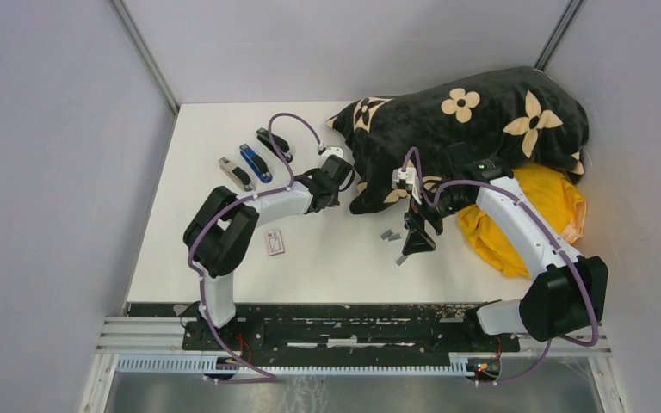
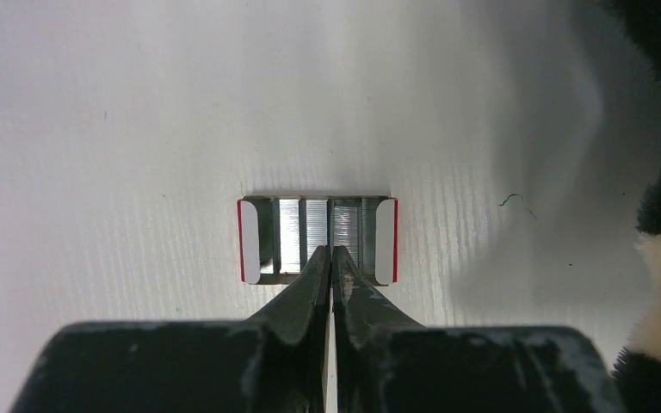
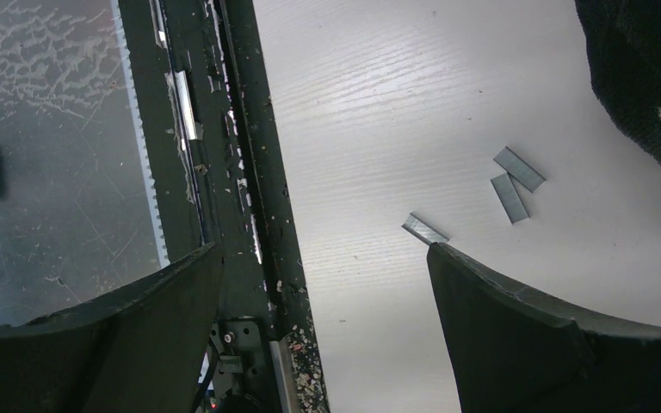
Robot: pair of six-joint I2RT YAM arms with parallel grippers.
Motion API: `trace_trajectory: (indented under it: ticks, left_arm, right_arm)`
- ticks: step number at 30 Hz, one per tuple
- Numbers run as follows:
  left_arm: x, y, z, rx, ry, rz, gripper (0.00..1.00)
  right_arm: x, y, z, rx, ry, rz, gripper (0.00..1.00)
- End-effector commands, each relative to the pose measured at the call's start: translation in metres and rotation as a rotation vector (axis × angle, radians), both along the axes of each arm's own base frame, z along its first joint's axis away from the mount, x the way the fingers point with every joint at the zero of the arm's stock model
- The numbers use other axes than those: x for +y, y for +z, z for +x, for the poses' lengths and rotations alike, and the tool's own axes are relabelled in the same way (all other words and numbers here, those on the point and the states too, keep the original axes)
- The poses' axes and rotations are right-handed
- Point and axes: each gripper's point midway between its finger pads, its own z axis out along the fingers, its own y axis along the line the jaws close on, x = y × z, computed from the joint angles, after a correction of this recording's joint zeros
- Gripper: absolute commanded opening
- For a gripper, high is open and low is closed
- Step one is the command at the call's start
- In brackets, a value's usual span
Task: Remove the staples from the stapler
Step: Adjust the staple in the staple box.
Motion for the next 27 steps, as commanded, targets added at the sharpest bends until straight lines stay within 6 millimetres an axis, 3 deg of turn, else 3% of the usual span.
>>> trace_trajectory:
  ticks: [1,27]
  left_arm:
    - [-0.005,0.032,0.013,-0.092,-0.009,-0.017,0.08]
    - [-0.003,0.013,0.011,-0.044,-0.001,-0.013,0.08]
  right_arm:
    - [0.007,0.015,0.002,-0.033,0.027,0.043,0.95]
    - [0.007,0.016,0.002,-0.035,0.028,0.044,0.95]
